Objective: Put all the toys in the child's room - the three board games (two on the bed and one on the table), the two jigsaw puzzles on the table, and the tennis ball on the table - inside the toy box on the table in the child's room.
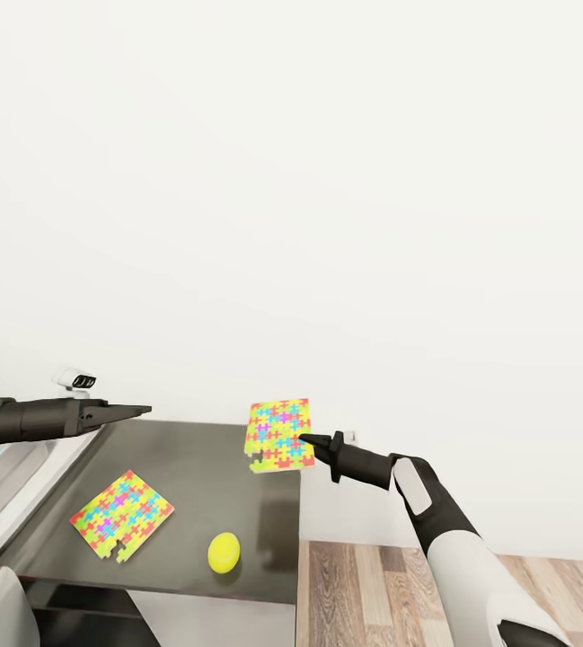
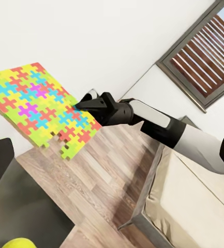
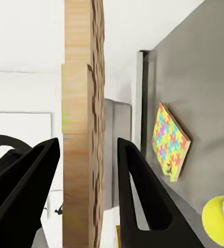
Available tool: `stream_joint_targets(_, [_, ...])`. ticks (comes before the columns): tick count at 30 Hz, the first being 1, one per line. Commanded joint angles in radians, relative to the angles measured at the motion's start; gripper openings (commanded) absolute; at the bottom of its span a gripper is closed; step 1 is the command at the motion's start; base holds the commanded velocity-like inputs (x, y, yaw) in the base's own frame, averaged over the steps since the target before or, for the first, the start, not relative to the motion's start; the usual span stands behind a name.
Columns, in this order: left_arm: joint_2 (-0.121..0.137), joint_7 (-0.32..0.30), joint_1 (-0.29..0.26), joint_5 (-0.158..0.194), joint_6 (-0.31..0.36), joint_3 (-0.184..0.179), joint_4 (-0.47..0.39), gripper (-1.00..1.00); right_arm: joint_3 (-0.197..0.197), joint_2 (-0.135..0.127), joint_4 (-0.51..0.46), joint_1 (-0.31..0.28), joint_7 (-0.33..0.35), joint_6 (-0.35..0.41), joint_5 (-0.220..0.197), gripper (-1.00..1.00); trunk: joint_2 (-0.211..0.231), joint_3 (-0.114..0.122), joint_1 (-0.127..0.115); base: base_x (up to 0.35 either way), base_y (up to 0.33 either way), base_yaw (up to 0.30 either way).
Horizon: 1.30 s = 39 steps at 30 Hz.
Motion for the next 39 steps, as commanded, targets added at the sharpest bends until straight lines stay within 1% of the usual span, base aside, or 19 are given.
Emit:
stream_joint_targets(1, [0.000, -0.004, -0.001, 0.000, 0.011, 0.000, 0.000, 1.00, -0.006, 0.001, -0.001, -0.001, 0.008, 0.008, 0.010, -1.00, 0.006, 0.002, -0.004, 0.000, 0.000, 0.000])
stream_joint_targets(3, [0.000, -0.004, -0.001, 0.000, 0.011, -0.001, 0.000, 1.00, -0.010, -0.006, 0.000, 0.000, 0.013, 0.013, 0.008, -1.00, 0.020, 0.008, -0.012, -0.031, 0.000, 0.000])
stream_joint_targets(6, [-0.001, -0.004, -0.001, 0.000, 0.011, -0.002, 0.000, 1.00, -0.018, -0.014, 0.004, 0.010, 0.029, 0.016, -0.012, -1.00, 0.041, 0.018, -0.023, -0.177, 0.000, 0.000])
stream_joint_targets(8, [-0.001, -0.004, -0.001, 0.000, 0.011, -0.002, 0.000, 1.00, -0.021, -0.015, 0.004, 0.026, 0.037, 0.016, -0.032, -1.00, 0.055, 0.024, -0.031, -0.197, 0.000, 0.000])
stream_joint_targets(12, [-0.001, -0.004, -0.001, -0.001, 0.011, -0.002, 0.000, 1.00, -0.023, -0.017, 0.004, 0.038, 0.041, 0.016, -0.047, -1.00, 0.083, 0.036, -0.046, -0.069, 0.000, 0.000])
stream_joint_targets(32, [-0.003, -0.004, -0.001, -0.003, 0.011, -0.002, 0.000, 1.00, -0.023, -0.016, -0.004, 0.041, 0.042, 0.008, -0.050, -1.00, 0.223, 0.100, -0.123, -0.004, 0.000, 0.003])
stream_joint_targets(39, [-0.003, -0.004, -0.001, -0.004, 0.011, -0.002, 0.000, 1.00, -0.023, -0.016, -0.004, 0.041, 0.043, 0.006, -0.050, -1.00, 0.272, 0.123, -0.150, 0.000, 0.000, 0.204])
